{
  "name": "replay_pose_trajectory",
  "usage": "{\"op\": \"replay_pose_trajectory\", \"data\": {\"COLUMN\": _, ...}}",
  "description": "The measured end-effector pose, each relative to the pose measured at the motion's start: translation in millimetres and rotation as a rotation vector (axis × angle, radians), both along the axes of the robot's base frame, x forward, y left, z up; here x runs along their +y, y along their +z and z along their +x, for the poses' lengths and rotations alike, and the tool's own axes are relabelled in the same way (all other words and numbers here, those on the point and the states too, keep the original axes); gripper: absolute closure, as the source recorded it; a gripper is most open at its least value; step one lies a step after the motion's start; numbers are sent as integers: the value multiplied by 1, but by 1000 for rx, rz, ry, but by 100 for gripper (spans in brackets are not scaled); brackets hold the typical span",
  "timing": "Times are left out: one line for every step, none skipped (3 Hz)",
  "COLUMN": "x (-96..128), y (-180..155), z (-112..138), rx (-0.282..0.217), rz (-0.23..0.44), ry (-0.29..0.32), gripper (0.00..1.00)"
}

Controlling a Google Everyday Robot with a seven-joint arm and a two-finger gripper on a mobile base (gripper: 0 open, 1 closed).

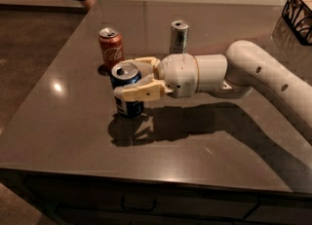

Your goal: Place pepsi can upright

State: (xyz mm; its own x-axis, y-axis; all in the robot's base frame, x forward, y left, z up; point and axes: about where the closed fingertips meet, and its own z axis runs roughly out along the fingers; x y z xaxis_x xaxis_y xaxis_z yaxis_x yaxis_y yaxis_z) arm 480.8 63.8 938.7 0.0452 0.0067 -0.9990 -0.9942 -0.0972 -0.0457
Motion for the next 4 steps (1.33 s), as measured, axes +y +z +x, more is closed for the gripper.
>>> {"op": "replay_pose_trajectory", "data": {"x": -1, "y": -7, "z": -2, "rx": 15, "rz": 9, "ry": -3, "gripper": 82}}
{"op": "replay_pose_trajectory", "data": {"x": -1, "y": -12, "z": -4, "rx": 23, "rz": 11, "ry": 2, "gripper": 60}}
{"op": "replay_pose_trajectory", "data": {"x": -2, "y": -17, "z": -5, "rx": 28, "rz": 1, "ry": 3, "gripper": 37}}
{"op": "replay_pose_trajectory", "data": {"x": 0, "y": -16, "z": -6, "rx": 27, "rz": 1, "ry": 7, "gripper": 13}}
